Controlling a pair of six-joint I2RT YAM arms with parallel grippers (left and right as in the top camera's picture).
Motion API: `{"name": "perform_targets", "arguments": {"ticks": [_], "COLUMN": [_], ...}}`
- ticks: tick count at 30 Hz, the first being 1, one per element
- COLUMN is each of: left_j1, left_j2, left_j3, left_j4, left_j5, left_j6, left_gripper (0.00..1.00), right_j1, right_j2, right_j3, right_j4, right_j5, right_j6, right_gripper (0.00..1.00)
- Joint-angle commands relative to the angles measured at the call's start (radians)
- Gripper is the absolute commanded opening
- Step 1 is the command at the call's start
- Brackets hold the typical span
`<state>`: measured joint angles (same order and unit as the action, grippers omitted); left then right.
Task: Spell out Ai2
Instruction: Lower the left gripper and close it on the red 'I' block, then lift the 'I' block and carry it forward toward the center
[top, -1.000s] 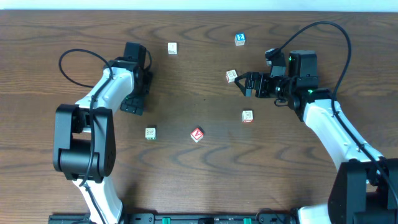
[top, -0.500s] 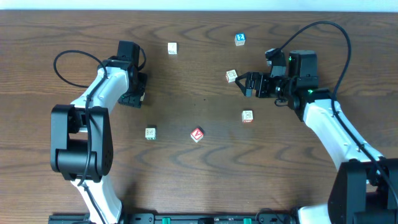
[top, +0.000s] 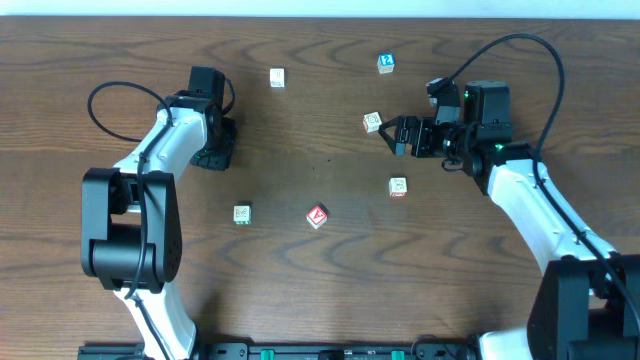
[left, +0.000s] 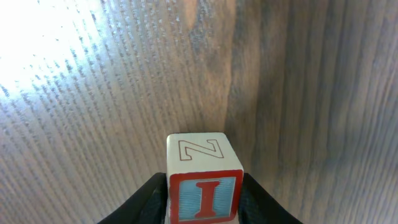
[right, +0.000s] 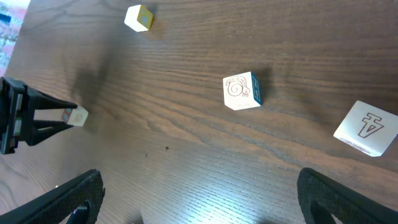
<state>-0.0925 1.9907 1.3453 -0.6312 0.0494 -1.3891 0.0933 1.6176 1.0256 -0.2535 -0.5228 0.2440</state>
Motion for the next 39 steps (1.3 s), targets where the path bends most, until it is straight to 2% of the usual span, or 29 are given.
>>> {"name": "perform_targets", "arguments": {"ticks": [1,6,12,17,23,31,39], "left_j1": [0.002,0.002,0.002,0.002,0.002,0.002,0.002], "left_j2": [0.003,0.003,0.003,0.003,0.003,0.003,0.003], "left_j3": [0.017,0.017,0.017,0.017,0.017,0.017,0.017], "left_j4": [-0.023,-0.031,-0.039,-0.039,-0.038,-0.038,-0.037], "left_j5": [-0.005,-0.005,-0.004,-0.005,-0.010,-0.050,-0.053], "left_j6": [-0.002,0.026,0.061,0.139,0.248,0.424,0.654], "left_gripper": [0.34,0.32,0.23,0.15,0.07,0.06,0.06], "right_j1": [-0.013,-0.013,-0.013,-0.013,-0.013,-0.013,-0.013], "right_j2": [0.004,0.004,0.004,0.004,0.004,0.004,0.004], "right_j3": [0.010,0.010,0.010,0.010,0.010,0.010,0.010], "right_j4": [-0.002,-0.002,-0.002,-0.001,-0.001,-0.001,0.000], "right_j5": [0.000,0.000,0.000,0.000,0.004,0.022,0.027], "right_j6": [-0.017,-0.017,-0.017,-0.017,-0.018,-0.017,-0.017], "right_gripper": [0.99,0.99,0.99,0.99,0.99,0.99,0.99]}}
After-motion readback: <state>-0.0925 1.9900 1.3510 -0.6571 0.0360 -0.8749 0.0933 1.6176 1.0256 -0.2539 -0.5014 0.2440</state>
